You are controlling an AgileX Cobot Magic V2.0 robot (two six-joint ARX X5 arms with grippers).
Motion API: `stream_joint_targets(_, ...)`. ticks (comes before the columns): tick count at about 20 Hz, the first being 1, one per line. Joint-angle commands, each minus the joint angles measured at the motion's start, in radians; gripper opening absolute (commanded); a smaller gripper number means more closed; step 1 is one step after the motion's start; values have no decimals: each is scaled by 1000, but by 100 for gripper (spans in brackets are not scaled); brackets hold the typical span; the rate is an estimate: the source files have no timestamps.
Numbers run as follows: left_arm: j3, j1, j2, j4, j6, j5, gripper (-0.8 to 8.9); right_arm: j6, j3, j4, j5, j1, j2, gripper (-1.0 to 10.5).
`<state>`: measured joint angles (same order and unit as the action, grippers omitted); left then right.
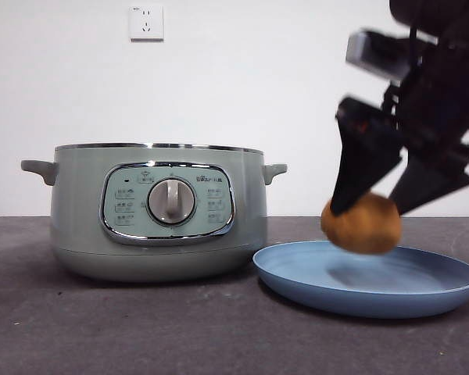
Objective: Take the potato out from the steamer,put the potato on the plate,close the lid
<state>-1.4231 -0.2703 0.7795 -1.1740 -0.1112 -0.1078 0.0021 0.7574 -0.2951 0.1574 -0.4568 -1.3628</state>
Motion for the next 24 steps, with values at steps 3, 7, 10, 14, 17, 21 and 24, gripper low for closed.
stream_joint_targets(3, -6, 3, -10, 51, 3, -5, -8, 9, -18, 54, 2, -1, -87, -12)
stream_joint_targets(7, -6, 3, -10, 52, 3, -24, -9, 34, -18, 52, 0, -1, -130, 22)
stream_joint_targets(10, -6, 2, 15, 64, 3, -56, -9, 56, -18, 55, 0, -2, -122, 303)
stream_joint_targets(14, -6, 1, 103, 123, 2, -103, -9, 79, -16, 56, -34, -2, -97, 631)
stream_joint_targets(17, -6, 0, 201, 185, -7, -134, -8, 79, -12, 54, -59, 1, -35, 634)
stream_joint_targets(21, -6, -40, 346, 302, -20, -133, -8, 85, 11, 5, -59, 5, 112, 633)
stream_joint_targets(24, -6, -70, 457, 403, -25, -133, -9, 106, 36, -55, -59, 5, 253, 632)
